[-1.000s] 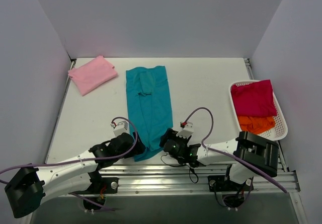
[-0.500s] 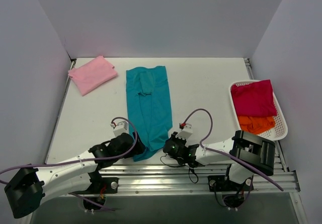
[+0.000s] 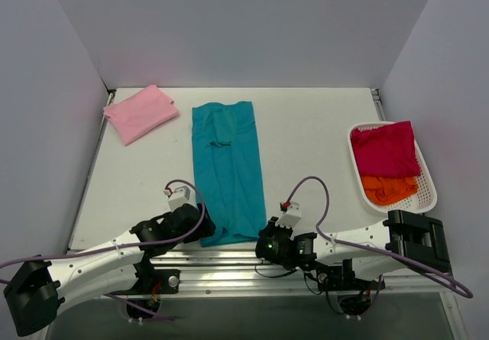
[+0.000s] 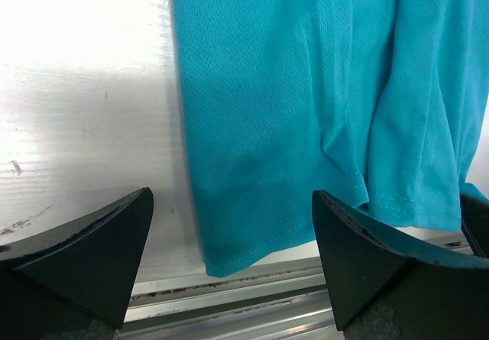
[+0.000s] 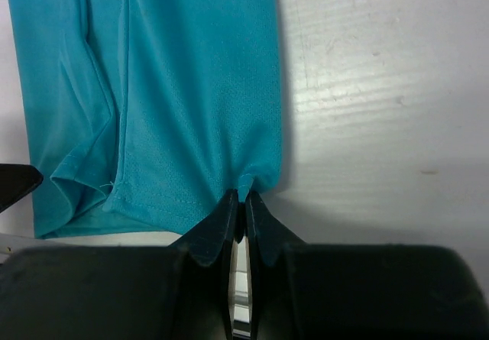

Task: Fold and stack the t-shirts
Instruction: Fold the tshirt

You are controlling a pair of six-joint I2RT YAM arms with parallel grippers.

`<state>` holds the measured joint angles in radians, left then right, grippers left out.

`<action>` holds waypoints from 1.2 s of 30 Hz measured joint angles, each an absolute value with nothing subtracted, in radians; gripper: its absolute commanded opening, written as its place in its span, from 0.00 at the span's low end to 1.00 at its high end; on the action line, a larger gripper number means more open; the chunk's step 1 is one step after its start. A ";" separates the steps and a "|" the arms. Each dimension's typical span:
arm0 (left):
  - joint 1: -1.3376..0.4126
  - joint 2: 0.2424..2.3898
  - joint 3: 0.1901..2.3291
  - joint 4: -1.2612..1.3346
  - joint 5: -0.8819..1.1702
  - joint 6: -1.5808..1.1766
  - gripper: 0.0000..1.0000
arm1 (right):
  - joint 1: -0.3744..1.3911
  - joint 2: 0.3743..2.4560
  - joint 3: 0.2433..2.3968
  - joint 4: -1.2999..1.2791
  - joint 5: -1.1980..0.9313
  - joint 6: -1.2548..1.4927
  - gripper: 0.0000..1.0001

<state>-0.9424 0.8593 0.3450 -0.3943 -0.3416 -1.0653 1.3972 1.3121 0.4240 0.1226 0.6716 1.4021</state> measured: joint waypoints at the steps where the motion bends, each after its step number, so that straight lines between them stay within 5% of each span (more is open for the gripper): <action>1: -0.944 0.854 0.345 -0.403 -0.342 -1.065 0.94 | 1.411 1.303 0.421 0.102 0.678 1.421 0.00; 12: -1.018 0.817 0.351 -0.480 -0.331 -1.110 1.00 | 1.485 1.332 0.403 0.022 0.730 1.566 0.00; 19: -1.073 0.834 0.351 -0.466 -0.321 -1.147 0.84 | 1.491 1.349 0.403 0.035 0.755 1.595 0.00; 26: -1.111 0.886 0.351 -0.418 -0.321 -1.171 0.64 | 1.493 1.349 0.401 0.036 0.760 1.605 0.00; 36: -1.126 0.911 0.351 -0.407 -0.322 -1.194 0.05 | 1.493 1.348 0.394 0.042 0.770 1.617 0.00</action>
<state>-1.1259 0.9108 0.3508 -0.4072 -0.3218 -1.1942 1.4925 1.3479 0.3943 0.0418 0.7696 1.6169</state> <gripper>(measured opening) 0.126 0.015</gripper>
